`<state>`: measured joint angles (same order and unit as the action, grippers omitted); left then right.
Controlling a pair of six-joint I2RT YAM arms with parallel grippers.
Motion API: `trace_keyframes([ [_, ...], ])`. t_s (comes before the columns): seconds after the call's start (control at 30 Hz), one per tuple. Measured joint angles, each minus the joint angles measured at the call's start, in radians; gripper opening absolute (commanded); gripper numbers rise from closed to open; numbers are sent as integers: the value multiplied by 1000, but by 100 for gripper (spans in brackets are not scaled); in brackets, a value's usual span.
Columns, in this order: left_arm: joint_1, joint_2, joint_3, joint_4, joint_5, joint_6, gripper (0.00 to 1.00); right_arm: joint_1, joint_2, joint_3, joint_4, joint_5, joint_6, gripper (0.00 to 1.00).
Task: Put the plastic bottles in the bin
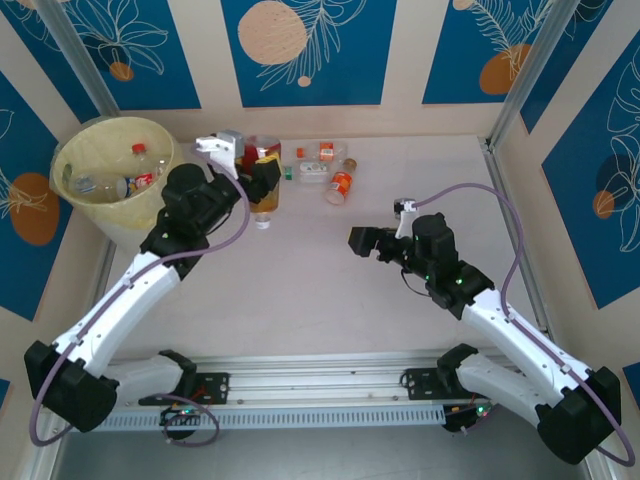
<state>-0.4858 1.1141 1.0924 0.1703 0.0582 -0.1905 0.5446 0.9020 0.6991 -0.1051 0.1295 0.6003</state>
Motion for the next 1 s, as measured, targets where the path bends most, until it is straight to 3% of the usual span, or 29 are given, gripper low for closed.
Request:
trace_keyframes([
  [0.57,1,-176,-92,66,-71,124,0,16,44,0,61,-11,-17,100],
  [0.83,2,-205,-117,184,-191,253,0,32,106,13,113,-51,-30,100],
  [1.0,53,-132,-44,203,-348,360,0,43,143,42,149,-56,-45,100],
])
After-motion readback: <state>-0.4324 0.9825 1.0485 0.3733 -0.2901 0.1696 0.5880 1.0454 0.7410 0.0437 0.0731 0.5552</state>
